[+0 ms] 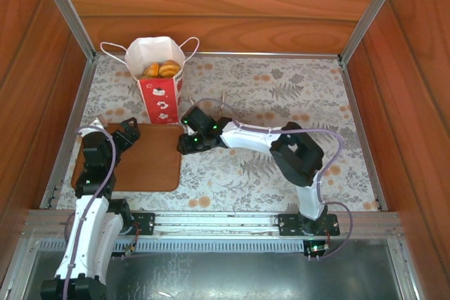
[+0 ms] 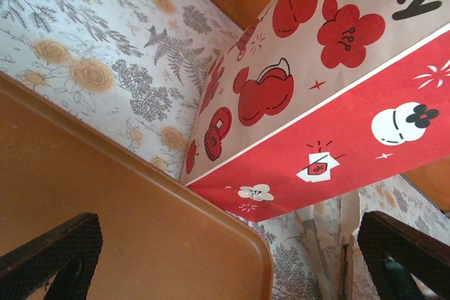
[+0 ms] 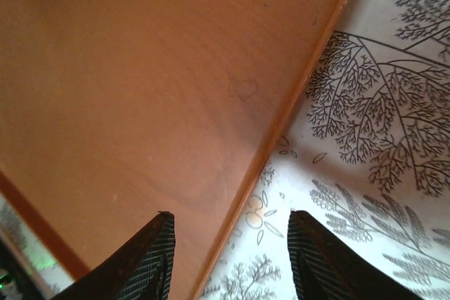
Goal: Take the fake bread out of the paper bag
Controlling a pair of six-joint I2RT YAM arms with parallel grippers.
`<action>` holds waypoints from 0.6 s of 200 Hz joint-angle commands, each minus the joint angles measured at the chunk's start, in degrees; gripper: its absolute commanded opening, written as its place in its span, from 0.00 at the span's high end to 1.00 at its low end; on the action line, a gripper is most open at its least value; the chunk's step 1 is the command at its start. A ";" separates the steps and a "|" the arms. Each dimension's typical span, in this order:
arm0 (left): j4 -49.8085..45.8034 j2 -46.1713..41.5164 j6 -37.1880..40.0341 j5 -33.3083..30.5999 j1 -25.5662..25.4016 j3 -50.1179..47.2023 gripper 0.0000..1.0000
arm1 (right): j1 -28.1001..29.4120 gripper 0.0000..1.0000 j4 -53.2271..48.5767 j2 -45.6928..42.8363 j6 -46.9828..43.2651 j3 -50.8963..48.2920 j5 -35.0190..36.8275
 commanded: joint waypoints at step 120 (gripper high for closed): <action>-6.80 -3.90 1.60 -3.96 0.11 1.13 0.01 | 0.08 0.70 -10.09 9.74 -0.56 9.99 2.43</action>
